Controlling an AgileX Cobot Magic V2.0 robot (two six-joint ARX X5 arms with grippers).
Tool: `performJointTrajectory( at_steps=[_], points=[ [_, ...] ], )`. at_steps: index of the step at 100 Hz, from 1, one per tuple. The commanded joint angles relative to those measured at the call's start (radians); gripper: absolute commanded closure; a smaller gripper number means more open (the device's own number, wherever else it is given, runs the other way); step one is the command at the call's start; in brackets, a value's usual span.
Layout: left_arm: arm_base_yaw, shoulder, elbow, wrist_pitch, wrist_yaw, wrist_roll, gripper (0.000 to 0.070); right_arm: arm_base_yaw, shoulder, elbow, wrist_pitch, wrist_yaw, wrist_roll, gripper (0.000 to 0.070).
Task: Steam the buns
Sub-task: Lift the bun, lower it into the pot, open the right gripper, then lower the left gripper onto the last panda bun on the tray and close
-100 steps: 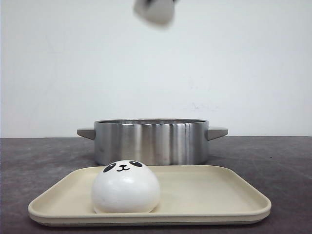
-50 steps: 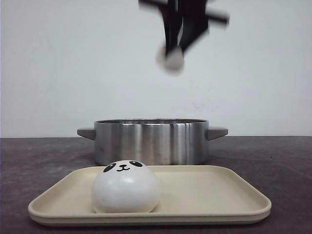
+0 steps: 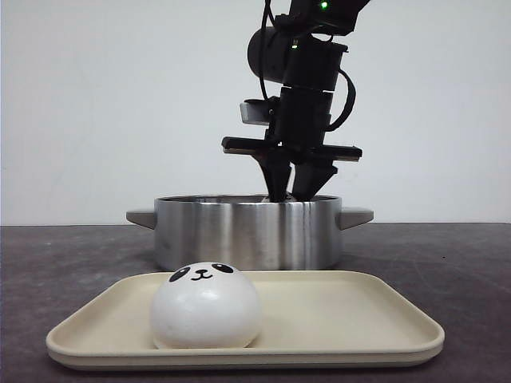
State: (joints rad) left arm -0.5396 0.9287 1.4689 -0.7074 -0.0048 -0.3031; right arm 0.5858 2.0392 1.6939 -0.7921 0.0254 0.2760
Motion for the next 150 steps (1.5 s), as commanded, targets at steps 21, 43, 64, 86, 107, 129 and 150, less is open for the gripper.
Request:
performJointTrajectory(
  at_steps=[21,43,64,86,107,129,150],
  points=[
    [-0.006,0.014,0.016,-0.020,0.002,-0.001,0.0067,-0.005,0.026,0.020,0.010,0.001,-0.016,0.0175],
    [-0.006,0.062,0.015,-0.129,0.004,0.004,0.0068,-0.019,-0.023,0.116,-0.069,0.000,-0.025,0.0649],
    [-0.019,0.166,0.007,-0.274,0.039,-0.004,0.0067,0.014,-0.216,0.225,-0.102,-0.001,-0.055,0.0683],
    [-0.097,0.324,0.005,-0.370,0.129,0.005,0.0067,0.117,-0.510,0.239,-0.075,0.007,-0.055,0.0683],
    [-0.226,0.479,-0.003,-0.367,0.129,0.022,0.0067,0.209,-0.697,0.239,-0.088,0.116,-0.052,0.0683],
    [-0.340,0.592,-0.064,-0.299,0.106,-0.035,0.0067,0.221,-0.797,0.239,-0.146,0.134,-0.052,0.0683],
    [-0.378,0.610,-0.235,-0.157,0.079,-0.156,0.0067,0.221,-0.847,0.239,-0.201,0.134,-0.055,0.0683]
  ],
)
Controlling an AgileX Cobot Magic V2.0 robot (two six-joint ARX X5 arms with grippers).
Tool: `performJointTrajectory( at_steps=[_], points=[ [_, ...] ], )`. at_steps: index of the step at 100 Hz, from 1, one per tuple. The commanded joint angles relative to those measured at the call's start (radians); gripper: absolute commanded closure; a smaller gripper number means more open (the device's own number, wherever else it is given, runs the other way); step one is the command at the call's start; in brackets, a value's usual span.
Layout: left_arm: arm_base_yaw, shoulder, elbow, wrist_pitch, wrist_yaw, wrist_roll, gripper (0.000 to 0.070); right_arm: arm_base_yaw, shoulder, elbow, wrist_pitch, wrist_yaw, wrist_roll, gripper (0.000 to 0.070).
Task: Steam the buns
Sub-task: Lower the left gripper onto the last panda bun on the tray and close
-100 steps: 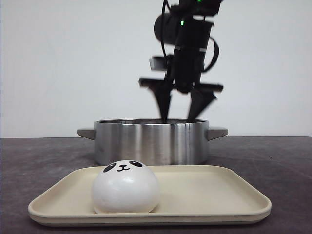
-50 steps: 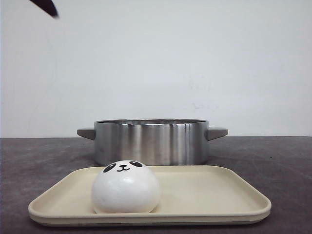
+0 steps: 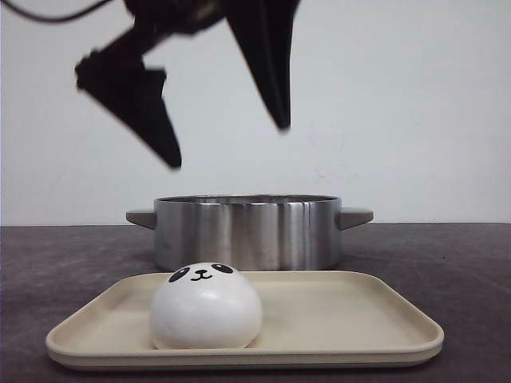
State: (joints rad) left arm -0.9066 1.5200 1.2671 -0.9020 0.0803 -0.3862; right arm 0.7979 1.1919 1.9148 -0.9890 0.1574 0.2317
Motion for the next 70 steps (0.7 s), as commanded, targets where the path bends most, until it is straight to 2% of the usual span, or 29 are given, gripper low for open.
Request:
performJointTrajectory(
  at_steps=[1,17,70],
  points=[
    [-0.011,0.020,-0.043,0.045,-0.006,-0.080,0.0067,0.010,0.000,0.018,-0.006,0.002,-0.011,0.0683],
    [-0.010,0.037,-0.146,0.149,-0.006,-0.158,0.0067,0.010,-0.015,0.018,-0.031,0.002,-0.011,0.0683],
    [-0.012,0.248,-0.158,0.207,-0.021,-0.187,0.0067,0.010,-0.019,0.018,-0.105,0.001,-0.011,0.0683]
  ],
)
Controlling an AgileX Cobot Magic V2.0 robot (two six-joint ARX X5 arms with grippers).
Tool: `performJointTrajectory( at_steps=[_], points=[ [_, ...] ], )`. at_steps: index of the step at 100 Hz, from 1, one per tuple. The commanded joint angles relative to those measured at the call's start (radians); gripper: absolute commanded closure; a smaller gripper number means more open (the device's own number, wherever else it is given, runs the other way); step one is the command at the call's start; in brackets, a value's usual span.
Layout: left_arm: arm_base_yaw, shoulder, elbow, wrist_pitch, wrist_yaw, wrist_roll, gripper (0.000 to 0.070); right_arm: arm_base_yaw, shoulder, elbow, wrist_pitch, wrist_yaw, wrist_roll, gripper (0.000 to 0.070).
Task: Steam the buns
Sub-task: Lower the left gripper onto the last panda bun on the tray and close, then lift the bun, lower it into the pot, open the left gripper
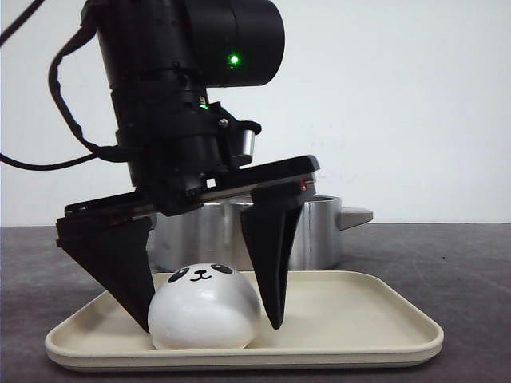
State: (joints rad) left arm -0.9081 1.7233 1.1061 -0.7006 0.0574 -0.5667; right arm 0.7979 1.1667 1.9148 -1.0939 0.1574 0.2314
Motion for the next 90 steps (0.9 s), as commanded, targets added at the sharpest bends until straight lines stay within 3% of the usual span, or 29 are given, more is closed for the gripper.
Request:
performJointTrajectory(
  at_steps=[1,10,14,21,24,28,57,68,75,90],
  points=[
    [-0.010,0.045,0.003,0.006,0.001,-0.007,0.0067,0.010,0.006,0.018,0.000,0.001,-0.011,0.0683],
    [-0.011,0.046,0.003,0.016,-0.010,-0.007,0.0076,0.010,0.006,0.018,-0.005,0.001,-0.011,0.0683],
    [-0.013,0.046,0.003,0.018,-0.013,-0.007,0.0123,0.010,0.006,0.018,-0.006,0.001,-0.011,0.0683],
    [-0.013,0.046,0.003,0.014,-0.027,-0.002,0.0361,0.010,0.006,0.018,-0.007,0.001,-0.014,0.0683],
    [-0.013,0.045,0.003,0.010,-0.036,0.005,0.0532,0.010,0.006,0.018,-0.007,0.002,-0.016,0.0683],
    [-0.013,0.043,0.004,0.003,-0.036,0.017,0.0700,0.010,0.006,0.018,-0.007,0.002,-0.018,0.0683],
    [-0.013,-0.090,0.056,-0.012,-0.062,0.100,0.0690,0.010,0.009,0.018,-0.006,0.031,-0.047,0.0683],
    [-0.008,-0.156,0.116,-0.023,-0.079,0.170,0.0690,0.010,0.009,0.018,-0.006,0.031,-0.053,0.0683],
    [-0.004,-0.189,0.165,-0.021,-0.110,0.244,0.0690,0.010,0.009,0.018,-0.006,0.031,-0.057,0.0683],
    [0.022,-0.203,0.286,0.010,-0.175,0.484,0.0691,0.010,0.009,0.018,-0.005,0.031,-0.060,0.0683]
  ],
)
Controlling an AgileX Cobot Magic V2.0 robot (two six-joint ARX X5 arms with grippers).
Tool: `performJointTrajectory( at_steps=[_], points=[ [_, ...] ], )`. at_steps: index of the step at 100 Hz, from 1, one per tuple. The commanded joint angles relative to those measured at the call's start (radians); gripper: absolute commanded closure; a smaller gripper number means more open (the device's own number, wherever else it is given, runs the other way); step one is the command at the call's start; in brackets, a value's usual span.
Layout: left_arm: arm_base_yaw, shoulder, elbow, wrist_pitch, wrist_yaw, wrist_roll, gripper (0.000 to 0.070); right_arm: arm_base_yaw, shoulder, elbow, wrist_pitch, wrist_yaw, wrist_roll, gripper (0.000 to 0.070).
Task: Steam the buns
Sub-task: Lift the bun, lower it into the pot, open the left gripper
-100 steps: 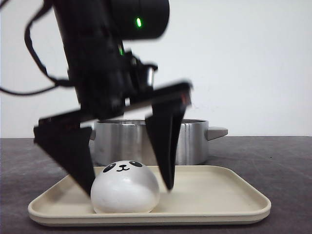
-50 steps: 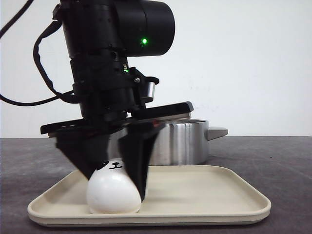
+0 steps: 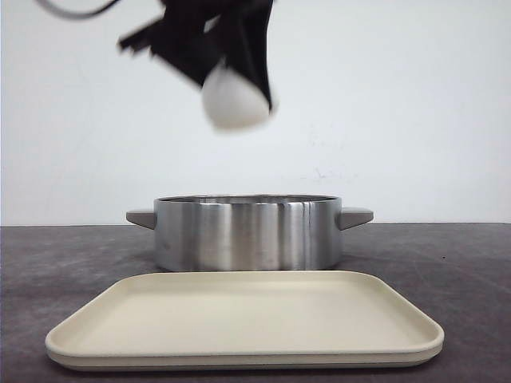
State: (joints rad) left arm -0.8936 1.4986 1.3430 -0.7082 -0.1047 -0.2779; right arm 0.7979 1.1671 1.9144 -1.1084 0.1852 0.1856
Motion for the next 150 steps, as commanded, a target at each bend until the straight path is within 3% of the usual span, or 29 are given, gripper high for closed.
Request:
performJointTrajectory(
  at_steps=[1,9,15,32,57,80,87,98,104,122,150],
  points=[
    [0.011,0.023,0.055,0.024,-0.013,0.214,0.0691,0.010,0.008,0.018,0.009,0.003,-0.015,0.0683],
    [0.033,0.024,0.081,0.093,-0.011,0.331,0.0691,0.010,0.008,0.018,0.009,0.003,-0.016,0.0683],
    [0.056,0.026,0.082,0.163,-0.011,0.373,0.0692,0.010,0.008,0.018,0.009,0.003,-0.018,0.0683],
    [0.151,0.068,0.082,0.284,-0.010,0.372,0.0693,0.010,0.009,0.017,0.007,0.006,-0.018,0.0683],
    [0.278,0.212,0.083,0.294,0.019,0.375,0.0690,0.010,0.017,0.017,0.000,0.016,-0.019,0.0683],
    [0.313,0.349,0.083,0.324,0.049,0.375,0.0670,0.010,0.031,0.017,-0.032,0.052,-0.017,0.0683],
    [0.314,0.381,0.083,0.317,0.049,0.375,0.0582,0.010,0.035,0.017,-0.042,0.052,-0.014,0.0683],
    [0.316,0.401,0.083,0.306,0.048,0.375,0.0308,0.010,0.035,0.017,-0.055,0.052,-0.010,0.0683],
    [0.316,0.401,0.083,0.309,0.048,0.370,0.0213,0.010,0.034,0.017,-0.054,0.052,-0.010,0.0683],
    [0.317,0.400,0.094,0.299,0.038,0.364,0.0184,0.010,0.034,0.017,-0.053,0.052,-0.006,0.0683],
    [0.315,0.394,0.219,0.134,0.029,0.339,0.0186,0.010,0.034,0.017,-0.052,0.059,-0.009,0.0683]
  ],
)
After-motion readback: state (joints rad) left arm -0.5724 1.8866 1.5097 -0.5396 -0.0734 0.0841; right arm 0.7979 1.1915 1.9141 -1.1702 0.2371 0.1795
